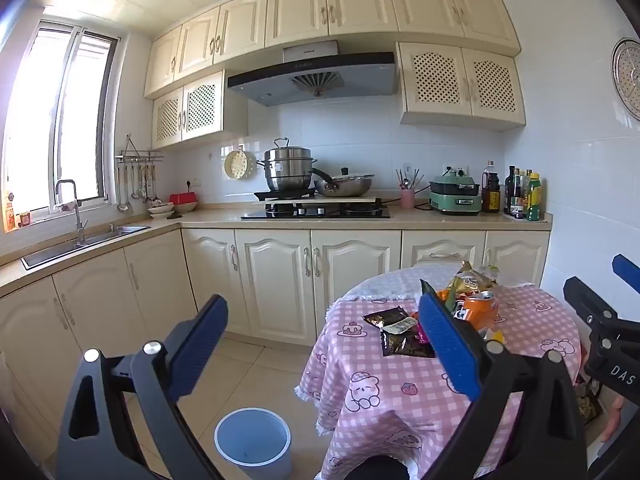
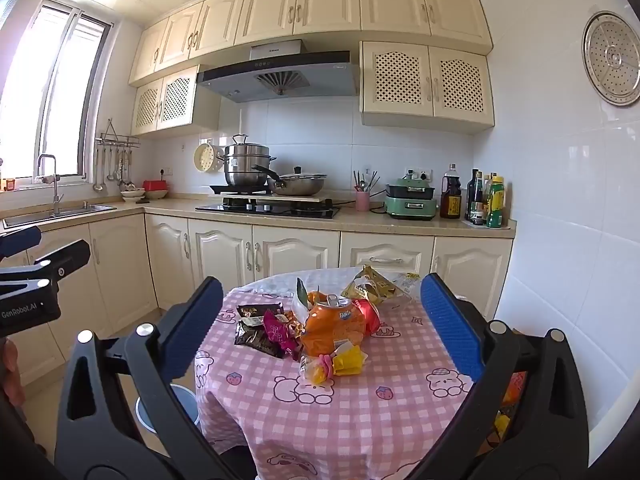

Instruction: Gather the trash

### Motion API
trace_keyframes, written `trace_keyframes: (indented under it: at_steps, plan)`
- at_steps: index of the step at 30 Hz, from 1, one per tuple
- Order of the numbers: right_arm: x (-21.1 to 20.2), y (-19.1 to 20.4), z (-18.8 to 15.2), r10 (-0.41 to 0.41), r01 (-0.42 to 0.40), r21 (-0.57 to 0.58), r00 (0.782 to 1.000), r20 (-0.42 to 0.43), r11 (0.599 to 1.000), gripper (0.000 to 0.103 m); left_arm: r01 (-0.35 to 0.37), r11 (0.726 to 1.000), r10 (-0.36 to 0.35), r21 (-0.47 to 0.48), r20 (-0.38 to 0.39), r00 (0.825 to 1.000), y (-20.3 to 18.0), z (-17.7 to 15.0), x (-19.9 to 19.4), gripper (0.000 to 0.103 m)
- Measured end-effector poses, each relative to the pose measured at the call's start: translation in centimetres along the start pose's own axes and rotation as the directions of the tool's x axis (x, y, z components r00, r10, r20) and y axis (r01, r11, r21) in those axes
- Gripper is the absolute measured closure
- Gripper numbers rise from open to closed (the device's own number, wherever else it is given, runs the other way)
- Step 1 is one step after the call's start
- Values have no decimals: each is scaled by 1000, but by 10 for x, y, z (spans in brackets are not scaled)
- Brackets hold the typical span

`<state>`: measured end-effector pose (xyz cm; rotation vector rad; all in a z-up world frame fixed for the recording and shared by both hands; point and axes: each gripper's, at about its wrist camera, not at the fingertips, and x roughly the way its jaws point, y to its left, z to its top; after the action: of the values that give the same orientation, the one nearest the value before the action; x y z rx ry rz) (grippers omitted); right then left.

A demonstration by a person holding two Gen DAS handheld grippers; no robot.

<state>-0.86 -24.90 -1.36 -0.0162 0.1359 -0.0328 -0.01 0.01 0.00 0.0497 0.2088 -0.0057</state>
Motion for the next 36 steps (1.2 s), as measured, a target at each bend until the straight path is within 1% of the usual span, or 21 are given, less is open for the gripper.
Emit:
trace_keyframes:
  at_steps: [36]
  plan:
    - [5,2,-7,3,-3,2,1000,-11,1000,6,-1,1000,1,4,-6,1000,0,0,0,9]
